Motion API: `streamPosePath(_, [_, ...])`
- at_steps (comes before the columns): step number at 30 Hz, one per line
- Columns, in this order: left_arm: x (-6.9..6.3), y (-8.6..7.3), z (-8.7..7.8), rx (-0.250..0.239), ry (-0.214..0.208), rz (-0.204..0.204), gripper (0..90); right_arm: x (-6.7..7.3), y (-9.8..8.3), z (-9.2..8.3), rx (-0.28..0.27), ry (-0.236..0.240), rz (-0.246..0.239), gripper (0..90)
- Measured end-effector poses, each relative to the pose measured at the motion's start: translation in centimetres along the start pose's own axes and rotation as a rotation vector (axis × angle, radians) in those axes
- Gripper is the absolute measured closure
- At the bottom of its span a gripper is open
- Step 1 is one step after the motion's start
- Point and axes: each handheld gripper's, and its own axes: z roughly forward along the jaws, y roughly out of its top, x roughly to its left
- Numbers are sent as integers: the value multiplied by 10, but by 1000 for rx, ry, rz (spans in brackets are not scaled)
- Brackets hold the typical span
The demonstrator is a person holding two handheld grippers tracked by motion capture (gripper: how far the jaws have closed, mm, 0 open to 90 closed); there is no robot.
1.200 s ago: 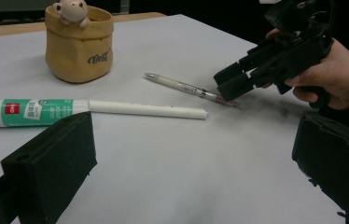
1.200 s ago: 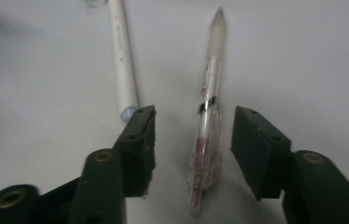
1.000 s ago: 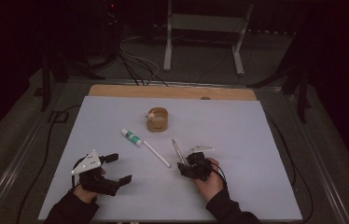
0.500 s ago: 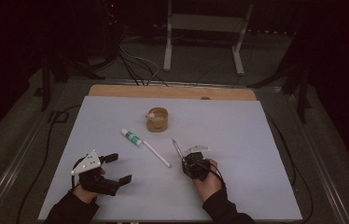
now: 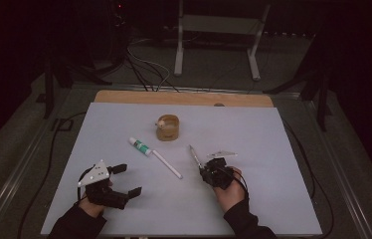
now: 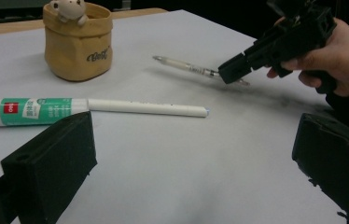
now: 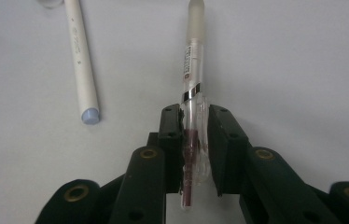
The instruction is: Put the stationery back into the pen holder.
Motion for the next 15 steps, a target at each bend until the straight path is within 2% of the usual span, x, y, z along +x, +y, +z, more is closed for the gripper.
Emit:
streamPosePath(6, [-3, 1, 4, 7, -39, 8, 2, -5, 0, -13, -8, 40, -1, 759])
streamPosePath(9, [-5, 3, 7, 11, -46, 21, 2, -8, -2, -19, -2, 74, 5, 759])
streamPosePath(15, [-11, 7, 15, 42, -75, 70, 2, -13, -5, -28, 5, 116, -3, 759])
